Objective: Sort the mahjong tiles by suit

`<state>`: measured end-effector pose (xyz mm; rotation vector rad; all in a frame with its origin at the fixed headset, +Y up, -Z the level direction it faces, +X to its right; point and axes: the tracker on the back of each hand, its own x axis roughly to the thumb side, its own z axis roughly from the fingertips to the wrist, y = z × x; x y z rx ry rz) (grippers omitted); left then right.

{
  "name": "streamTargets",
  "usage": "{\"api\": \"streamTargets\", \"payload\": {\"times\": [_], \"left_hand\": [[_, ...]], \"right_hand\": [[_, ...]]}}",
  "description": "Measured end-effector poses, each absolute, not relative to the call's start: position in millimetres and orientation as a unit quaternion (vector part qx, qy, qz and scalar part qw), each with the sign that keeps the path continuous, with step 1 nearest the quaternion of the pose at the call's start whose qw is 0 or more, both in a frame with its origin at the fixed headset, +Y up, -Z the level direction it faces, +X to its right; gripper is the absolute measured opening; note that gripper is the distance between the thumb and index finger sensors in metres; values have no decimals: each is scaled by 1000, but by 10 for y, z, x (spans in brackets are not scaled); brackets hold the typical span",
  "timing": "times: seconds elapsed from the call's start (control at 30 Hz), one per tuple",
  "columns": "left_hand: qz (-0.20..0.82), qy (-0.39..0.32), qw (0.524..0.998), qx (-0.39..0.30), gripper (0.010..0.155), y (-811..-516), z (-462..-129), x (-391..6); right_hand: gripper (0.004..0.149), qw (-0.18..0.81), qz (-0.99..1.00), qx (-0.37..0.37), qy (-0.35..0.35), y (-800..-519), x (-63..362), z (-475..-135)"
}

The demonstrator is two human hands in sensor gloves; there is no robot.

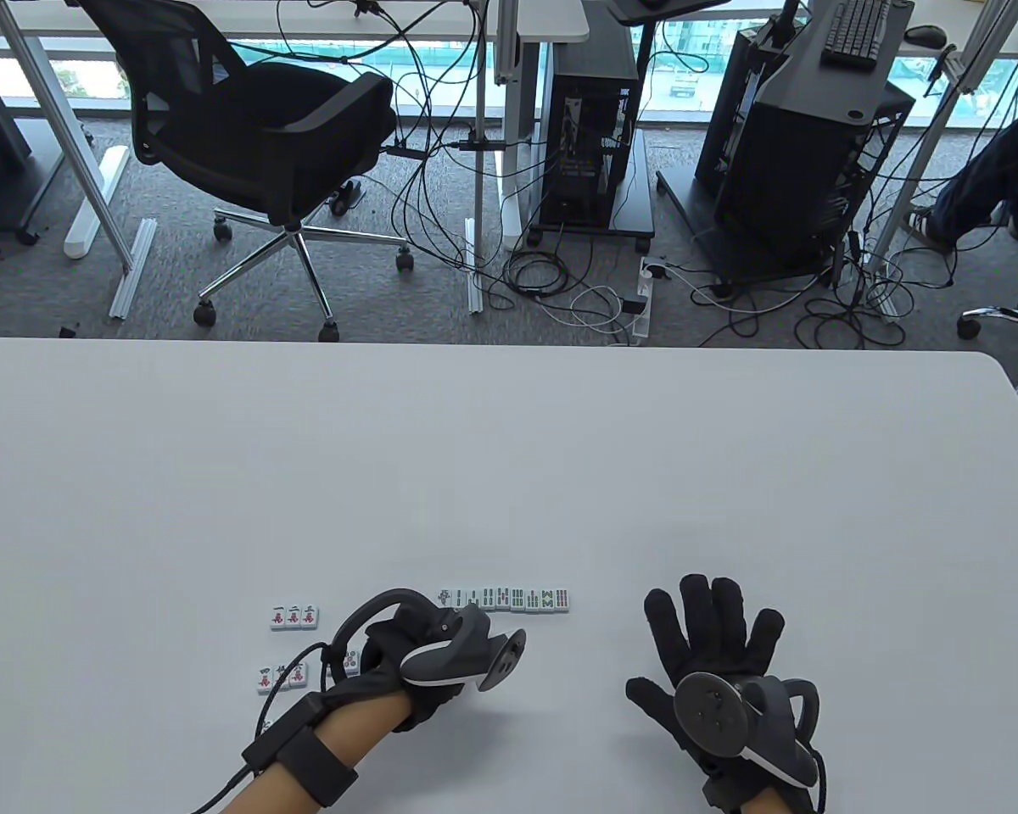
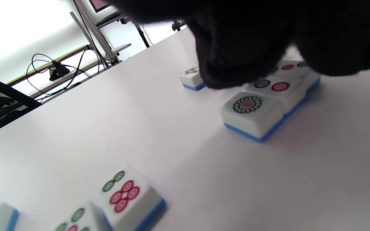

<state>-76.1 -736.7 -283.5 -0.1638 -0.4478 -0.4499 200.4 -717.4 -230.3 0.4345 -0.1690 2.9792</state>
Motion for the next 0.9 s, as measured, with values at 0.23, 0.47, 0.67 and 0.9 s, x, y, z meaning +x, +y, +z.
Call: {"api": "streamTargets", "payload": {"times": [0.23, 0.47, 0.67, 0.9], "left_hand": [[-207, -164, 962, -74, 64, -7146, -2816, -1341], [-214, -121, 965, -89, 65, -7278, -2778, -1846], [-217, -117, 962, -115, 65, -7484, -2783, -1942], [-227, -130, 959, -112, 61, -7600, -2807, -1871]], "right_hand": [[88, 63, 987, 138, -51, -7182, 2014, -2306], [87, 65, 988, 136, -46, -7190, 2018, -2311], [88, 60, 988, 137, -42, -7196, 2013, -2314], [87, 63, 988, 137, -39, -7199, 2011, -2316]]}}
